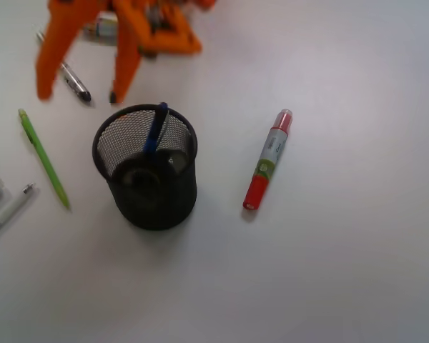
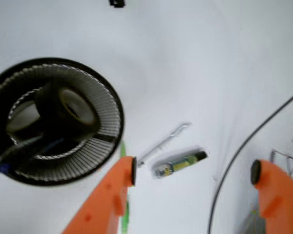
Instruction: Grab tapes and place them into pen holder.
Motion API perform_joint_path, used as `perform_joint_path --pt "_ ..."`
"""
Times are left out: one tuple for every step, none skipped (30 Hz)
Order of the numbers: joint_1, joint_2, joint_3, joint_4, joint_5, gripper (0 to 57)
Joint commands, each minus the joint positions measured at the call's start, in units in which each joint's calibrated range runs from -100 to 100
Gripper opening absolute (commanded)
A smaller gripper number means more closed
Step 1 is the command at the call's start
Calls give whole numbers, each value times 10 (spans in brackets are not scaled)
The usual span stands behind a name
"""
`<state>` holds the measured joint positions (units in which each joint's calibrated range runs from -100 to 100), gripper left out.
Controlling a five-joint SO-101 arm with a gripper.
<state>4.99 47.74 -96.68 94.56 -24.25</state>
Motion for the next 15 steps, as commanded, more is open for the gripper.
perform_joint_path --pt "21 -120 -24 53 32 269" --pt "27 -133 -20 53 36 269" --pt "30 -146 -8 51 40 269" --pt "29 -156 14 52 41 269" --pt "30 -167 43 52 40 269" --pt "31 -175 81 52 40 269" --pt "31 -183 126 52 40 268" --pt "31 -193 173 52 40 267" --pt "31 -208 227 52 40 267" --pt "30 -227 279 52 40 266" --pt "30 -250 334 52 40 266" --pt "30 -277 387 52 39 266" --pt "31 -308 440 51 39 266" --pt "31 -340 494 51 39 266" --pt "31 -377 543 51 39 266"
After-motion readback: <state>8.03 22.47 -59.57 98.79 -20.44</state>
